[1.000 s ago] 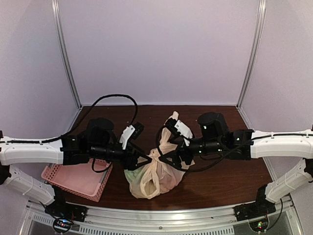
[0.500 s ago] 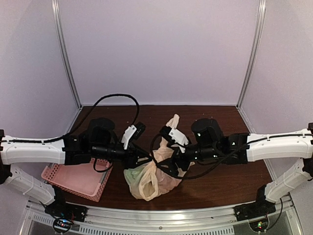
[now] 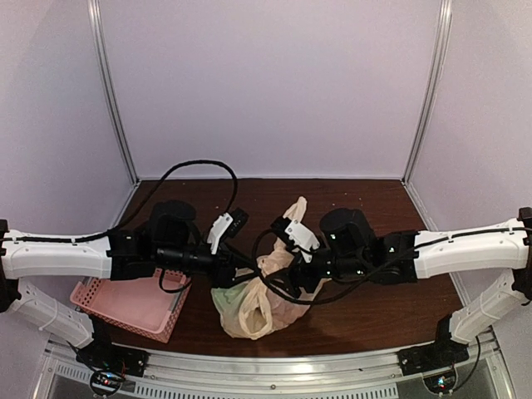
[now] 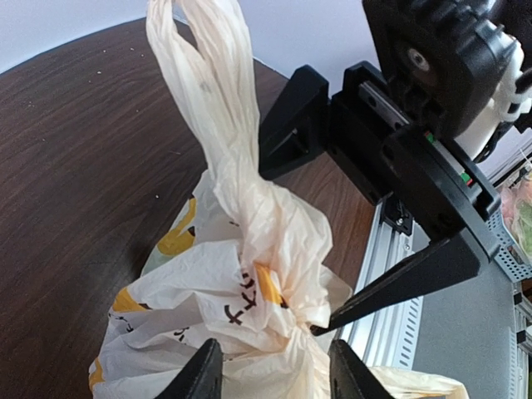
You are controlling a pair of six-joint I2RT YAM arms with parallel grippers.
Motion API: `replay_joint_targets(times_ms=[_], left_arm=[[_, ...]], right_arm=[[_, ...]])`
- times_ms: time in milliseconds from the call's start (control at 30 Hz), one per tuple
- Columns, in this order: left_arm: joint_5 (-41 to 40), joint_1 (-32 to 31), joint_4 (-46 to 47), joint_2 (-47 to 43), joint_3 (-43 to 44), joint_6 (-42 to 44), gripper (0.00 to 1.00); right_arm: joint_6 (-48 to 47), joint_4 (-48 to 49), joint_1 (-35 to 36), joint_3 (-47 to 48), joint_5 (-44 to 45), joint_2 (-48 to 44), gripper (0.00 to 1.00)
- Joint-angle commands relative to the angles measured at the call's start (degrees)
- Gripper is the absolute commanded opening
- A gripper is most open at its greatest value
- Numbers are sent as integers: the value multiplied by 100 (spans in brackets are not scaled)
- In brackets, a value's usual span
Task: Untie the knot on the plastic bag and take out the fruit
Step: Untie the bag handles from the takeout bag.
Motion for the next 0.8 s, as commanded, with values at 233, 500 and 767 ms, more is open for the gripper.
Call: replay_joint_targets(times_ms=[233,500,767], left_arm=[[84,-25,198,110,107,42,35],[159,-23,232,202,122,13,13],[-190,-24,319,147,143,-70,0]], right_arm=[[114,70,29,-105,204,-120,65],[145,97,29,-135,288,-206,36],[372,91,11,-54,874,-191,3]])
